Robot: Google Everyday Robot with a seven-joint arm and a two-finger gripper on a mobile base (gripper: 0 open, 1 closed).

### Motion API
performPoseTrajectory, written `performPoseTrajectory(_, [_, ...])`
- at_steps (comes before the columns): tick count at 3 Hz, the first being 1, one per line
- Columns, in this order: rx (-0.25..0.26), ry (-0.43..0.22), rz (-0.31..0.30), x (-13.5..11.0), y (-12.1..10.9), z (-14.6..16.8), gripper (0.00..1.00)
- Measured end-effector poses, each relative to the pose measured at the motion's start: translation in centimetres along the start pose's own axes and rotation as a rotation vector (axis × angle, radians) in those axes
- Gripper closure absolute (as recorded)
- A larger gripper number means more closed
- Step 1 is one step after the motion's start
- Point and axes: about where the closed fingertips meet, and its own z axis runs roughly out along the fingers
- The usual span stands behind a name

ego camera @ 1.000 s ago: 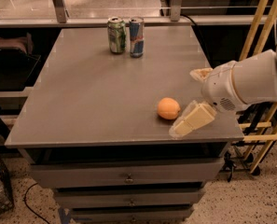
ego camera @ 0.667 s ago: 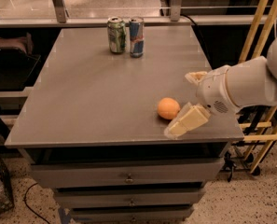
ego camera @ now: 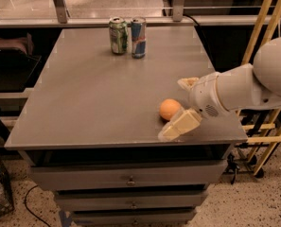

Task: Move orange near redbull can

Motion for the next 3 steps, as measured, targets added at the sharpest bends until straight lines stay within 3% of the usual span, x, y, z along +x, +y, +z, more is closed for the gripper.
performPoseTrajectory(3, [-0.023, -0.027, 0.005, 0.52, -0.37, 1.25, 0.64])
